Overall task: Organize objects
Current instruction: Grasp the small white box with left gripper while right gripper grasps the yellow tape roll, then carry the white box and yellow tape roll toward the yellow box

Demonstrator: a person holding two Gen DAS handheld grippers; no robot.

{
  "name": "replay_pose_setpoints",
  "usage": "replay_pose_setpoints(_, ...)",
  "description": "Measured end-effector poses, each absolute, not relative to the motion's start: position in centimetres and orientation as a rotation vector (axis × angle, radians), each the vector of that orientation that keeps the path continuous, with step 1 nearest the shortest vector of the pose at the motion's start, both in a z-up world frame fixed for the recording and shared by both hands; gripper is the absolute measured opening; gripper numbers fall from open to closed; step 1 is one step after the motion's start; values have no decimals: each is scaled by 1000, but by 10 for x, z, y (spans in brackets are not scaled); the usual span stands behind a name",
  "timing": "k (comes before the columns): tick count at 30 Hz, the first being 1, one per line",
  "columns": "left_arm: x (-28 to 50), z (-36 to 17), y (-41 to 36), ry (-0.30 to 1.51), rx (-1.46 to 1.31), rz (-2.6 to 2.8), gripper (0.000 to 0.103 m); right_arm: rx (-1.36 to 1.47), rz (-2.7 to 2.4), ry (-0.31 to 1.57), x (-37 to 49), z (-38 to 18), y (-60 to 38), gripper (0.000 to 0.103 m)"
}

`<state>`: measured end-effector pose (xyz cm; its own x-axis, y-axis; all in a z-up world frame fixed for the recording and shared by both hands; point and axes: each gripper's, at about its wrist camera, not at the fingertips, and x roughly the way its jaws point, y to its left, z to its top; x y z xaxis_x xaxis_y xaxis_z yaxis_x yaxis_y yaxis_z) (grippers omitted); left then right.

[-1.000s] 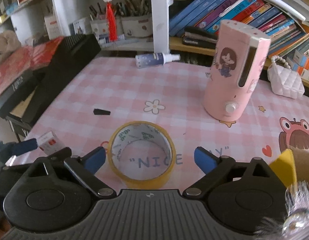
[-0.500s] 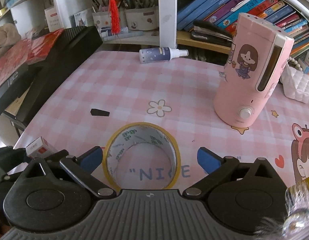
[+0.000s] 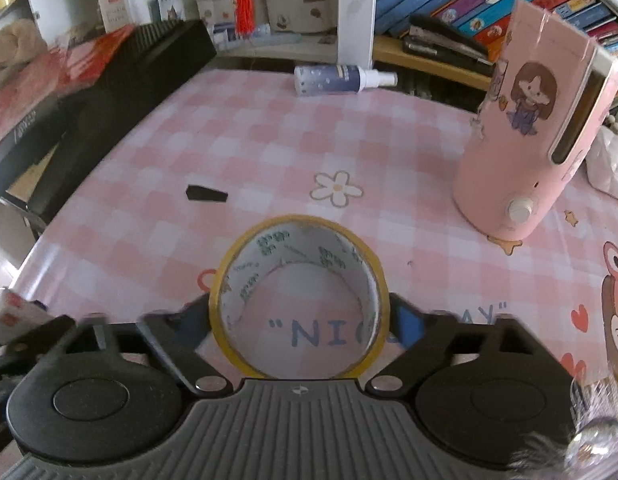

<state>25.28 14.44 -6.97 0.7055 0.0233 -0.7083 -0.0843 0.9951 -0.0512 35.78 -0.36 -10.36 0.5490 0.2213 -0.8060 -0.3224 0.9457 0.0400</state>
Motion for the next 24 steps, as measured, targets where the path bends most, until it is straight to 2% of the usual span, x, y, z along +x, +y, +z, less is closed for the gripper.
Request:
replay_pose_setpoints(11, 219, -43, 145, 730, -101, 24, 26, -95, 368, 826, 323, -67, -3, 80)
replay_pose_setpoints(24, 138, -25, 150, 689, -135, -18, 26, -124, 428, 743, 227, -30, -15, 80)
